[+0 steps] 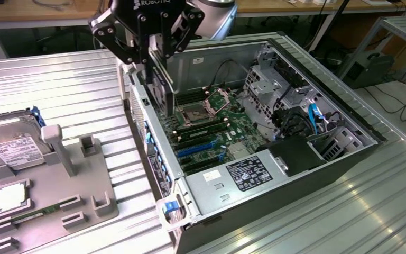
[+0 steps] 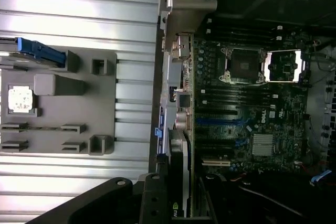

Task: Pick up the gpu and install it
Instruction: 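Pick up the gpu and move the gpu toward the slot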

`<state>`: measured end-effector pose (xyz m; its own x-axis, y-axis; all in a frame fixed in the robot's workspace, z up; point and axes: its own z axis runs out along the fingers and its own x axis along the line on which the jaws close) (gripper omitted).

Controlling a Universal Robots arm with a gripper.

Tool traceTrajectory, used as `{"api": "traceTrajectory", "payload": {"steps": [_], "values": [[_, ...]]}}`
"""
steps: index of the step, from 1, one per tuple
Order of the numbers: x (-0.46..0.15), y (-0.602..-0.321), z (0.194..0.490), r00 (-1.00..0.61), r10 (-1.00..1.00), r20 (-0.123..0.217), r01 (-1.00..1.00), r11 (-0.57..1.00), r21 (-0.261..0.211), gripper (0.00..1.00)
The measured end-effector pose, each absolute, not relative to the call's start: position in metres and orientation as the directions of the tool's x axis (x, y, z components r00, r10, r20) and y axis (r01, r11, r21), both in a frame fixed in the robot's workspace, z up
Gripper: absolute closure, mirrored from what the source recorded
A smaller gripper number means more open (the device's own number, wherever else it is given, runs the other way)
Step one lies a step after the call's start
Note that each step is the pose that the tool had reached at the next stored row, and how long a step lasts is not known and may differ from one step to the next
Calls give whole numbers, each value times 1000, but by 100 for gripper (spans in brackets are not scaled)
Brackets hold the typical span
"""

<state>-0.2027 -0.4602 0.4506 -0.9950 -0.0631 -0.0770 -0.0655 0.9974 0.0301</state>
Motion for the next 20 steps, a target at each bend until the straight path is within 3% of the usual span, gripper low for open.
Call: {"api": "traceTrajectory", "payload": {"steps": [11,20], "values": [[-171,-460,449,-995,-61,-79,-64,998,30,72],[-140,-460,446,-997,-60,-41,-61,998,32,72]]}}
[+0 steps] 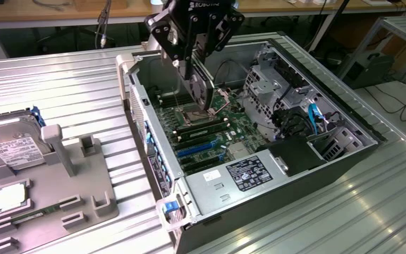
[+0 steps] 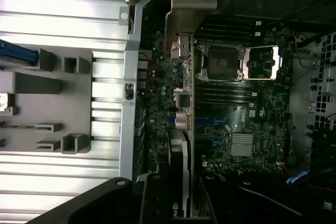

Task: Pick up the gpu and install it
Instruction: 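Pick up the gpu and move the gpu toward the slot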

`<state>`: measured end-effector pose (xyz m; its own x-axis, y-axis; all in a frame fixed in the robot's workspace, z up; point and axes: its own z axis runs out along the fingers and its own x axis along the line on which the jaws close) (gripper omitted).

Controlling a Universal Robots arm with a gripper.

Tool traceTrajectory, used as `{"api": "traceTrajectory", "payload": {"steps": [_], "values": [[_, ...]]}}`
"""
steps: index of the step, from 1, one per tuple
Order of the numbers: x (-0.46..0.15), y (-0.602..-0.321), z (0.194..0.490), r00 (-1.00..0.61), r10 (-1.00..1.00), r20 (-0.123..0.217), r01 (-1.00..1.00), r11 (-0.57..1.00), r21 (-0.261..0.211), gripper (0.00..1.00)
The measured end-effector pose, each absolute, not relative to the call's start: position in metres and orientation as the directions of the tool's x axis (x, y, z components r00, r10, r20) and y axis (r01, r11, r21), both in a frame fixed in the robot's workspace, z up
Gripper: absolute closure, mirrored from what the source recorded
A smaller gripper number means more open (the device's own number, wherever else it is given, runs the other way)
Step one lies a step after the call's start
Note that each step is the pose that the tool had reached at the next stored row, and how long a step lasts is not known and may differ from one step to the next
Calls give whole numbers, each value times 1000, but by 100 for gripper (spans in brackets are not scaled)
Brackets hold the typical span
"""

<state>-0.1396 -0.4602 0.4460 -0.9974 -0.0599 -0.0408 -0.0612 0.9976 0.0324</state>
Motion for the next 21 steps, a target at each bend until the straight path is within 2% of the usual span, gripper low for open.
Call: {"api": "traceTrajectory", "payload": {"steps": [7,15,21], "values": [[-127,-460,442,-999,-31,-39,-32,999,32,72],[-112,-457,439,-1000,-24,-6,-24,999,33,72],[-102,-456,437,-1000,-15,-6,-15,999,32,72]]}}
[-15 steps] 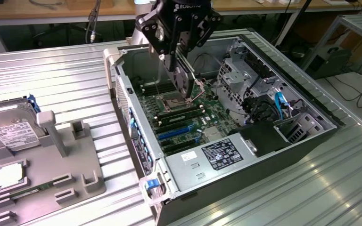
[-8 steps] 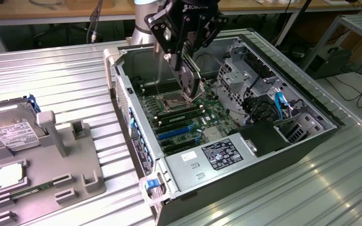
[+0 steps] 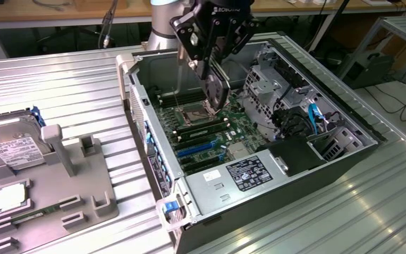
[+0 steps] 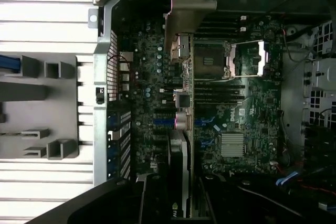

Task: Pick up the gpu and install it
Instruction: 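Pick up the gpu and move the gpu toward the slot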

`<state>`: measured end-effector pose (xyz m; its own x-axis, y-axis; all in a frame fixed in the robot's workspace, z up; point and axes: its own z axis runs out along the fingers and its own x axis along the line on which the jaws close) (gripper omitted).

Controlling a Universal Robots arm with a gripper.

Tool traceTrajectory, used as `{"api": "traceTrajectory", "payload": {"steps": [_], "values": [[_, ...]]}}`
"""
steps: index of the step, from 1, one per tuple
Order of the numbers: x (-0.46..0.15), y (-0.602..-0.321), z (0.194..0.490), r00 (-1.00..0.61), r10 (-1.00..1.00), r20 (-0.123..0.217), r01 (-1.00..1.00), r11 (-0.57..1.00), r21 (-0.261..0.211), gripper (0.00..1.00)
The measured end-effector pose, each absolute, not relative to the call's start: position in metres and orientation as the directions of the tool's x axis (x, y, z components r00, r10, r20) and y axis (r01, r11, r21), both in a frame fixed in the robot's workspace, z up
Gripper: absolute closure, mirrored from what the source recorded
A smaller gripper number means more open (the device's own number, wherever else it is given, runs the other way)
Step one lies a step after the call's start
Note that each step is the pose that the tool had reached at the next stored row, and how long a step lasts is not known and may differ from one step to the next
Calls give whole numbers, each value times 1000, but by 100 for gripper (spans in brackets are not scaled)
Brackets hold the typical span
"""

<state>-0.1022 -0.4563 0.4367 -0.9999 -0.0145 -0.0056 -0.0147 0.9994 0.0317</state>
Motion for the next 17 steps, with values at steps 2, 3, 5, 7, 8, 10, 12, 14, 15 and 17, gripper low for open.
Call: {"api": "traceTrajectory", "payload": {"steps": [2,3,5,7,8,10,12,14,15,17], "values": [[-94,-455,435,-1000,-7,-6,-8,999,32,72],[-89,-454,434,-1000,-5,-6,-5,999,31,72],[-85,-454,434,-1000,-2,-6,-3,1000,31,72],[-81,-453,433,-1000,1,-6,1,1000,31,72],[-79,-453,432,-1000,3,-6,2,1000,31,72],[-75,-453,432,-1000,6,-7,6,999,31,72],[-69,-452,431,-1000,11,-7,10,999,31,72],[-65,-451,430,-1000,14,-7,14,999,31,72],[-62,-451,429,-1000,16,-7,15,999,31,72],[-58,-451,429,-1000,19,-8,19,999,31,72]]}}
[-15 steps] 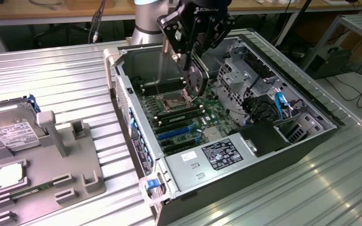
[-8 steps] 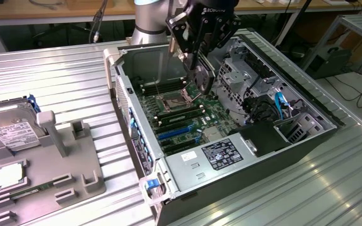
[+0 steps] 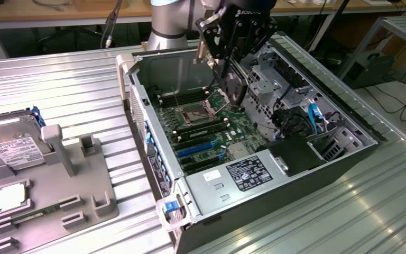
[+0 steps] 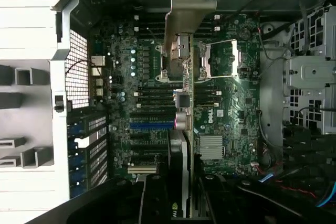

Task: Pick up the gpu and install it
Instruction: 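Pick up the gpu and move the gpu toward the slot, then insert the gpu into the slot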

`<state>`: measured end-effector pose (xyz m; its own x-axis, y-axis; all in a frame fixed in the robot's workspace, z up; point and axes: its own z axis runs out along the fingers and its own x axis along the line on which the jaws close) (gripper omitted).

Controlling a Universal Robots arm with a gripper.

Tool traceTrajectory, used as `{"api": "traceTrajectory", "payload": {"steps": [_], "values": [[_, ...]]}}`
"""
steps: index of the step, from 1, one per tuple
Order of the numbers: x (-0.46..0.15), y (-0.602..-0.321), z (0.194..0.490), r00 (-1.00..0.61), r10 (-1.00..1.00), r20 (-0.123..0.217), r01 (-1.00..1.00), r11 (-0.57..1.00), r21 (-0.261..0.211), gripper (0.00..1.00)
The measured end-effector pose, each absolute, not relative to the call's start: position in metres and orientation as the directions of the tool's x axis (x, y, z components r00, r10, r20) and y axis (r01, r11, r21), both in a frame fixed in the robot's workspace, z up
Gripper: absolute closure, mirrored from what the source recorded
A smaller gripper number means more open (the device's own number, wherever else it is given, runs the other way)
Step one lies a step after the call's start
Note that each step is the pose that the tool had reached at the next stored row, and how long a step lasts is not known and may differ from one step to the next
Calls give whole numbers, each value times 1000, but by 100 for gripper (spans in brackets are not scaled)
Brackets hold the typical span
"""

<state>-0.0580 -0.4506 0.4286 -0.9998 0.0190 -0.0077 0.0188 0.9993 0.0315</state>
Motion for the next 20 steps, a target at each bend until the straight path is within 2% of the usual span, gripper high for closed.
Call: {"api": "traceTrajectory", "payload": {"steps": [20], "values": [[-32,-448,423,-999,40,-9,39,999,31,72]]}}
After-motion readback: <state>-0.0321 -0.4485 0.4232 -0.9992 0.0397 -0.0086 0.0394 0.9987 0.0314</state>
